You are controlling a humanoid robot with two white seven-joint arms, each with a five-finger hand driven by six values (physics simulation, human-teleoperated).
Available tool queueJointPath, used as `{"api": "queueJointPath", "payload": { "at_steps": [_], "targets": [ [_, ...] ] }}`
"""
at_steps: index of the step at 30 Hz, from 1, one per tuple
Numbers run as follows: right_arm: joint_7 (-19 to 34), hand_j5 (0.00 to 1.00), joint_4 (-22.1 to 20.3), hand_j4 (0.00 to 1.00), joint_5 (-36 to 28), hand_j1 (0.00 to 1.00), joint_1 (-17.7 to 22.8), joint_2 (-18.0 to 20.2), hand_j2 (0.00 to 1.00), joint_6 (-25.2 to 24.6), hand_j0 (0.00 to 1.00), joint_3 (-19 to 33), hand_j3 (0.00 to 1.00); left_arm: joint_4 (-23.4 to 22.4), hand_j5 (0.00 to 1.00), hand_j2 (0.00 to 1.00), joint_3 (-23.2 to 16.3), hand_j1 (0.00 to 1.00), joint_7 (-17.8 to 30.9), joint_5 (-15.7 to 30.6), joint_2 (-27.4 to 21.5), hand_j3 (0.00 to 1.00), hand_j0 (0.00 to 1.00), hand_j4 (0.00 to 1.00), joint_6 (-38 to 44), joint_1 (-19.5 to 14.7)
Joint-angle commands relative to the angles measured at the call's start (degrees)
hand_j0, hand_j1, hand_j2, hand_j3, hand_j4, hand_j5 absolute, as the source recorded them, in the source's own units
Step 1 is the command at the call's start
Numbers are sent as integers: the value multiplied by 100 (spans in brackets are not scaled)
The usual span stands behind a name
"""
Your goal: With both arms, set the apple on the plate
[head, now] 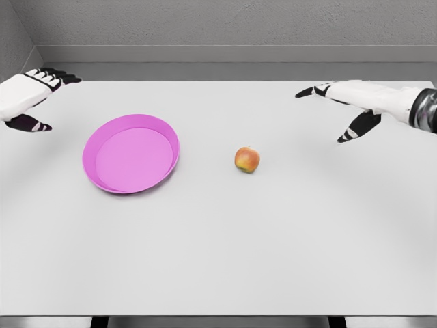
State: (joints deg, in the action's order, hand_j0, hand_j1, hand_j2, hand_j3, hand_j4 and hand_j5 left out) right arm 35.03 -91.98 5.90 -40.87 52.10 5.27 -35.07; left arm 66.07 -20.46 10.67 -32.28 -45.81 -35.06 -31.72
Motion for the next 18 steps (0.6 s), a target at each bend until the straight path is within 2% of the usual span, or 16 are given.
{"api": "queueJointPath", "payload": {
  "at_steps": [1, 3, 5, 7, 8, 11, 13, 14, 16, 18],
  "targets": [
    [-3, 100, 128, 100, -19, 100, 0, 380, 100, 273, 100, 624, 100, 204, 100, 100, 15, 100, 5, 46, 10, 100, 100, 100, 6, 0],
    [-3, 100, 304, 100, -1, 100, 71, 389, 100, 282, 100, 615, 100, 977, 100, 100, -64, 100, 41, 29, 37, 100, 100, 100, 6, 52],
    [-3, 100, 172, 100, 8, 100, 308, 345, 100, 325, 100, 642, 100, 1575, 100, 100, -99, 100, 58, -6, 80, 100, 100, 100, 6, 61],
    [-3, 100, 102, 100, -19, 100, 492, 353, 100, 633, 100, 765, 100, 2077, 100, 100, -108, 100, 137, -279, 379, 100, 100, 100, 6, 61],
    [-3, 100, 154, 100, -19, 100, 545, 353, 100, 616, 100, 773, 100, 2209, 100, 100, -221, 100, 225, -367, 528, 100, 100, 100, 6, 35],
    [-3, 100, 154, 100, -28, 100, 563, 362, 100, 616, 100, 782, 100, 2402, 100, 100, -969, 100, 497, -665, 933, 100, 100, 100, 6, -360],
    [-3, 100, 172, 100, -28, 100, 589, 353, 100, 616, 100, 782, 100, 2473, 100, 100, -1197, 100, 515, -1070, 1284, 100, 100, 100, 6, -562],
    [-3, 100, 163, 100, -28, 100, 589, 353, 100, 616, 100, 782, 100, 2490, 100, 100, -1461, 100, 664, -1351, 1504, 100, 100, 100, 6, -747],
    [-3, 100, 154, 100, -28, 100, 598, 345, 100, 616, 100, 782, 100, 2490, 100, 100, -1531, 100, 866, -1597, 1715, 100, 100, 100, 6, -914],
    [-3, 100, 128, 100, -28, 100, 607, 345, 100, 616, 100, 773, 100, 2473, 100, 100, -1786, 100, 981, -1633, 1873, 100, 100, 100, 6, -1099]
  ]
}}
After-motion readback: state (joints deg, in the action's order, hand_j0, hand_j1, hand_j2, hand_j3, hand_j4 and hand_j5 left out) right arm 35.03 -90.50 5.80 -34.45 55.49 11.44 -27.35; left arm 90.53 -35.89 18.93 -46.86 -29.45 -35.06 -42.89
